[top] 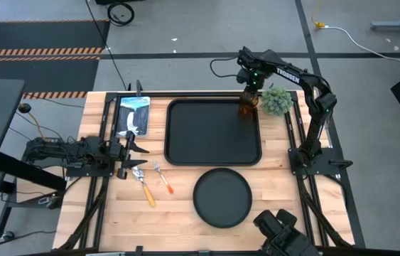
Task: Pick and place plate/cup/fork/spoon on tray
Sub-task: Put the black plate on the black tray below the brown cup
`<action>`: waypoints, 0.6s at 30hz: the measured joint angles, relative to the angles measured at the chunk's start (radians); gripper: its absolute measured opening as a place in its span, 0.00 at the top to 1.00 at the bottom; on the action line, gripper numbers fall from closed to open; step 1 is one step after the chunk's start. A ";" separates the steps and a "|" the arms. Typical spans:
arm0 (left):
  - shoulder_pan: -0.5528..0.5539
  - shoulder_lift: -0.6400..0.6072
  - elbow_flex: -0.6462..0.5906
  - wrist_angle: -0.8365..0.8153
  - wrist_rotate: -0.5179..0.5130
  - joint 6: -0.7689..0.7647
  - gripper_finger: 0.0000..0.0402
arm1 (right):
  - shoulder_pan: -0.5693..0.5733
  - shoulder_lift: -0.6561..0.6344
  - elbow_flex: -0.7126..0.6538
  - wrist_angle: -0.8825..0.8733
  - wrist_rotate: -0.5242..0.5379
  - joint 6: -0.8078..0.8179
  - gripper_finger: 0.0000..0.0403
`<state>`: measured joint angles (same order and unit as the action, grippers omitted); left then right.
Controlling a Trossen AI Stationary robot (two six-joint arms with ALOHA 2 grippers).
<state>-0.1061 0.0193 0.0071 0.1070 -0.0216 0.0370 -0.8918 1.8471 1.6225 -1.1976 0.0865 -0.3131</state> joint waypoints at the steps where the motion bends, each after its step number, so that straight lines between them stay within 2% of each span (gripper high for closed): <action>1: 0.000 0.000 0.000 0.000 0.000 0.000 0.58 | 0.005 -0.001 0.014 -0.002 0.000 0.001 0.69; 6: 0.000 0.000 0.000 0.000 0.000 0.000 0.58 | 0.044 -0.001 0.085 -0.033 0.009 0.018 0.63; 11: 0.000 0.000 0.000 0.000 0.000 0.000 0.58 | 0.141 -0.001 0.113 -0.049 -0.045 0.030 0.60; 18: 0.000 0.000 0.000 0.000 0.000 0.000 0.58 | 0.337 -0.002 0.078 0.012 -0.291 0.033 0.61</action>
<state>-0.1062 0.0193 0.0074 0.1070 -0.0216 0.0368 -0.5544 1.8454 1.7008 -1.1861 -0.2042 -0.2802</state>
